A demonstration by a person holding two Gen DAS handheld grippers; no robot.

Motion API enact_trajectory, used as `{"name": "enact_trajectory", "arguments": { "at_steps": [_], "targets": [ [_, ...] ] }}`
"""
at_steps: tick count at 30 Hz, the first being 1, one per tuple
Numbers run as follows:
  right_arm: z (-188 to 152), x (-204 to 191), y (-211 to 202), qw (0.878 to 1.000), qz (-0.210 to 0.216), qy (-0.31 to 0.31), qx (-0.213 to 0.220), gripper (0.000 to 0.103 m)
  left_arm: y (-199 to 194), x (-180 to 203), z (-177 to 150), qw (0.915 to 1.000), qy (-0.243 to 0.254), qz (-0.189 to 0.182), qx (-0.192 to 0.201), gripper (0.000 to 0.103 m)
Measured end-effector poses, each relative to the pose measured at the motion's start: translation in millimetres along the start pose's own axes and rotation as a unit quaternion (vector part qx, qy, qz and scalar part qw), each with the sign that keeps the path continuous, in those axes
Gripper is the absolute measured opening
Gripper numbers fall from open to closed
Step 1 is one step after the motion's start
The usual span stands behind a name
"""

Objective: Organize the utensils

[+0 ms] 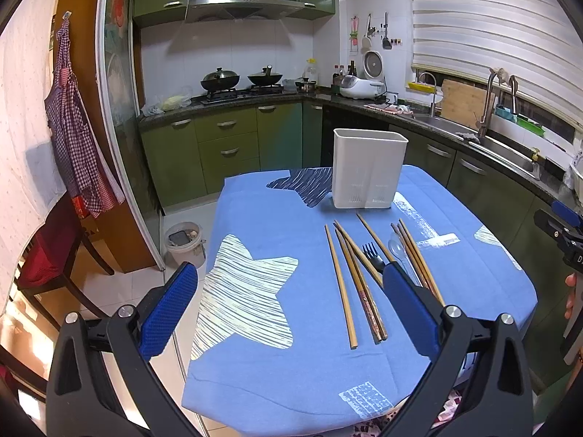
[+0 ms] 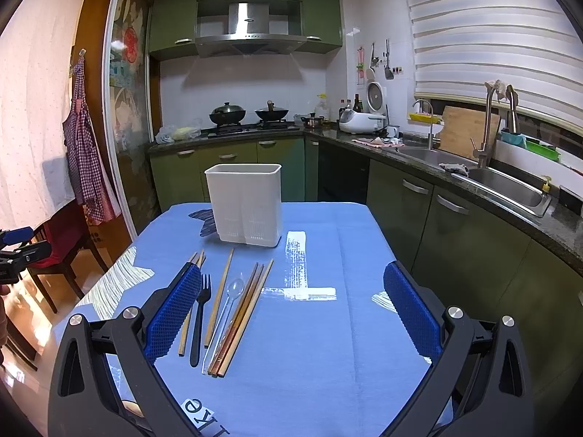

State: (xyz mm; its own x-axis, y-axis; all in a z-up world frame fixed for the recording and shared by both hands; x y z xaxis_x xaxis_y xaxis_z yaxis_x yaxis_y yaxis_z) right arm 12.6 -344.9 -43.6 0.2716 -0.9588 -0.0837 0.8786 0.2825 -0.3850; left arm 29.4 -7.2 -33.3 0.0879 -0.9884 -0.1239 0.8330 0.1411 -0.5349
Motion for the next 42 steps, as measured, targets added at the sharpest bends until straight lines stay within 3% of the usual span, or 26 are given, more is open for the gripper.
{"name": "enact_trajectory", "arguments": {
  "at_steps": [42],
  "targets": [
    [3.8, -0.7, 2.9, 1.000, -0.001, 0.004, -0.010, 0.099, 1.1, -5.1, 0.0, 1.0000, 0.000, -0.001, -0.006, 0.097]
  ]
}}
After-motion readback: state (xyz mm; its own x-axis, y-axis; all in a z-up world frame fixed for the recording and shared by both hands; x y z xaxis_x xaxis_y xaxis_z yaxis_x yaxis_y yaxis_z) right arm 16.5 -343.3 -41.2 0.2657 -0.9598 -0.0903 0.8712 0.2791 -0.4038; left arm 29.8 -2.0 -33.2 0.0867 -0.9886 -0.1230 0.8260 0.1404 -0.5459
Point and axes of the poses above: each gripper's, at about its wrist camera, not at the fingertips, and y roughly the way its jaws point, x to its right, z to its top, the point moved 3 cm from there along y, roughly the way its jaws point, and after that the axes turned 10 degrees about z, right-handed, at the moved point
